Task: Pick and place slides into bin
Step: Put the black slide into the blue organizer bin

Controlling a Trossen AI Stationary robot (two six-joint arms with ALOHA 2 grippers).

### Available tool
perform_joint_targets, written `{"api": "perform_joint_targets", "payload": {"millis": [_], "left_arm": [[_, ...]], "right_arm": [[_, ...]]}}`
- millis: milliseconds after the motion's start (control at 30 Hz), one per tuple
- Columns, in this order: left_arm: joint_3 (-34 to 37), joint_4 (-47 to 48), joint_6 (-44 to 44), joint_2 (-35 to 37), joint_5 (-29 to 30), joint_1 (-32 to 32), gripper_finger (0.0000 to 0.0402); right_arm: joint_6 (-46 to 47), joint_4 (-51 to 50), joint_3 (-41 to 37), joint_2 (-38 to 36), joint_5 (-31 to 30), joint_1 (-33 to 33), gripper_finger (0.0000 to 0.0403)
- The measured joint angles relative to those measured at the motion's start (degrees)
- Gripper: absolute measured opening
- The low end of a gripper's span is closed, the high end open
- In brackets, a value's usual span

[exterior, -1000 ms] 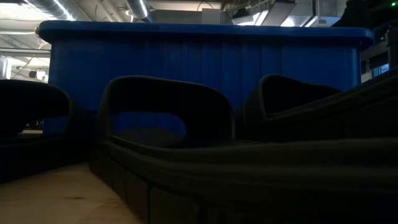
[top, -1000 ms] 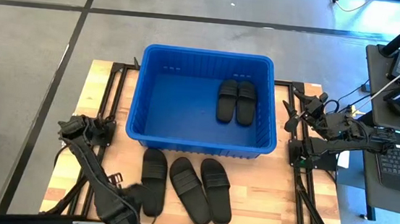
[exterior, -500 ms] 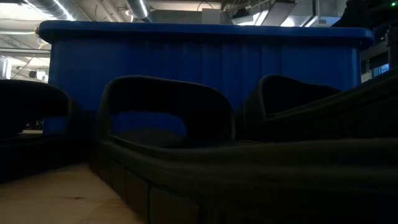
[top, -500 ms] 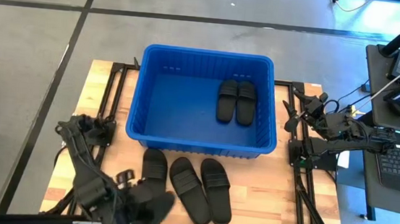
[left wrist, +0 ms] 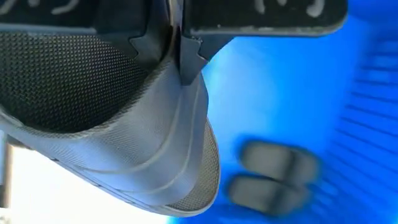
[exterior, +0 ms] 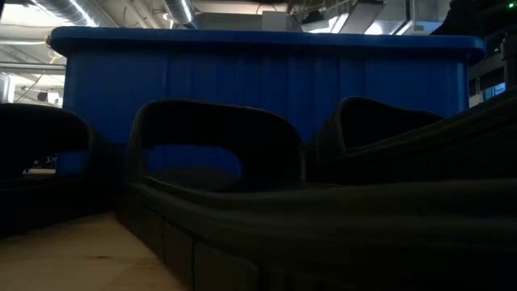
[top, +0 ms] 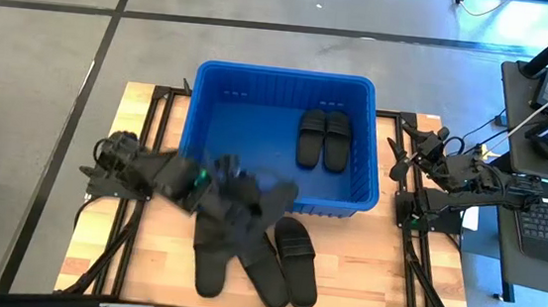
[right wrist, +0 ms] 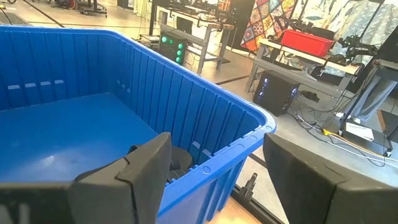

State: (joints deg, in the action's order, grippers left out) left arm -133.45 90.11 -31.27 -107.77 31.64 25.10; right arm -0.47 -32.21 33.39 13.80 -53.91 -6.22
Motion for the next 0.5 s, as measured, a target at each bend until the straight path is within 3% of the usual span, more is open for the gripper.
{"api": "perform_joint_targets", "payload": {"millis": [200,333,500], "left_arm": [[0.0,0.0,8.9,1.6,11.6,-9.9,0.0006],[0.8,-0.1,13.1,1.4,13.4,-15.9,0.0006],[6.8,-0.1,18.4,1.2,14.0,-22.3,0.0006]], "right_arm": [[0.0,0.1,0.0,0.0,0.0,0.0,0.0255],[0.0,0.2,0.0,0.0,0.0,0.0,0.0255],[0.0,0.2,0.0,0.0,0.0,0.0,0.0255]]}}
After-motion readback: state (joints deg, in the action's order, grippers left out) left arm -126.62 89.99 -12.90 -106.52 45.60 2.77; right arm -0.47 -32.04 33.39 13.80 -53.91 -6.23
